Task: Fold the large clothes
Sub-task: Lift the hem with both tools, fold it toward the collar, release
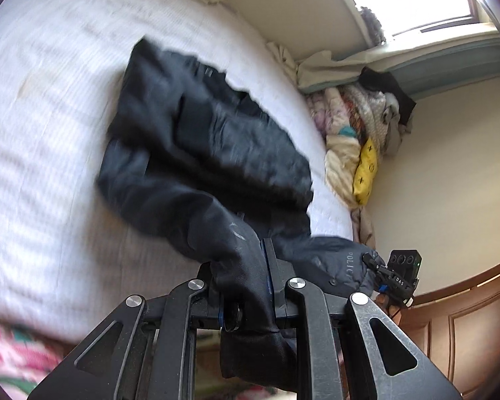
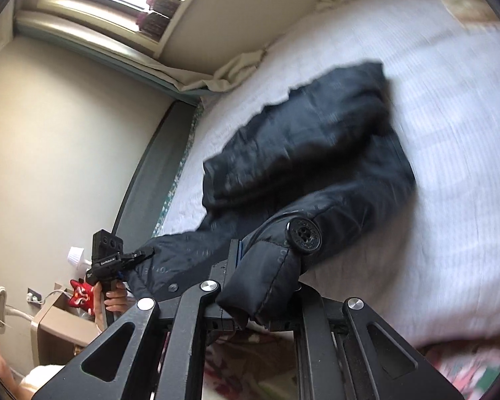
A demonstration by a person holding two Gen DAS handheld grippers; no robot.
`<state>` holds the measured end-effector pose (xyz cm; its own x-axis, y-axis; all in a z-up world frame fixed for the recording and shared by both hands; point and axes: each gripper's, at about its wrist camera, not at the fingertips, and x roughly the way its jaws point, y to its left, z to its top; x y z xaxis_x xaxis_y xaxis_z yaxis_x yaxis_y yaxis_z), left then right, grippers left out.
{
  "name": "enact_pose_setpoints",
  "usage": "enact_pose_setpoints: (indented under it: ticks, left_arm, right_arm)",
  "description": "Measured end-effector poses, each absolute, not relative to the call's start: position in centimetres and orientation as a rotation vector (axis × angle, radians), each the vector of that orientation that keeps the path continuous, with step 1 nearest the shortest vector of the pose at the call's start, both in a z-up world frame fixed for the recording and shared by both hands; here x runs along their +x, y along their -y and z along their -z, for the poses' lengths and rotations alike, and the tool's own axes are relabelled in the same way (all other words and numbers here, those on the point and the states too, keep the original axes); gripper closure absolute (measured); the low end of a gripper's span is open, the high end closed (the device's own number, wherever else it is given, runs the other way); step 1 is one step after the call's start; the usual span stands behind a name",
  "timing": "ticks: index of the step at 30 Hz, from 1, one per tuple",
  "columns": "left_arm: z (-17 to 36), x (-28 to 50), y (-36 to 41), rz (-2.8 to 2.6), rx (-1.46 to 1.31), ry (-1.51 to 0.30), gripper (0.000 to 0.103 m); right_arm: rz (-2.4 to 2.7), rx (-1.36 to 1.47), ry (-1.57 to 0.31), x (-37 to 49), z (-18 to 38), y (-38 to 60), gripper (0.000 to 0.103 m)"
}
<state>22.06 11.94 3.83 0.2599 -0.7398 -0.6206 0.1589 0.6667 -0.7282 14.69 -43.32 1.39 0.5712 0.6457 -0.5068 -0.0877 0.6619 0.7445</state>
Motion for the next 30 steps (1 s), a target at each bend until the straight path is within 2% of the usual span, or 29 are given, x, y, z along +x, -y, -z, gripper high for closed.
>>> enact_pose_setpoints:
  ticks: [9,16,23,28,30]
  left_arm:
    - [-3.3,33.0,-10.8,0.588,-0.721,-1.101,0.082]
    - [0.4,38.5,-9.2,0.518,-0.722,-1.151,0.081]
    - [3.9,41.4,-8.3,0.468,-0.705,-1.21,0.08]
    - [4.1,41.9,-8.7,0.468,-0.709,-1.203,0.071]
    - [3.9,41.5,-8.9,0.47,-0.714,-1.195,0.068]
  right_arm:
    - [-0.399,0.766,-0.807,27.0,-3.1,44.0,0.098]
    - [-0.306,0.778,-0.86,34.9,0.3,44.5,0.097]
    - [-0.267,0.799,-0.923,38.7,5.2,44.4,0.095]
    - [-0.268,0.805,-0.942,40.1,6.0,44.2,0.084]
    - [-0.276,0.825,-0.932,40.2,5.9,44.5,0.075]
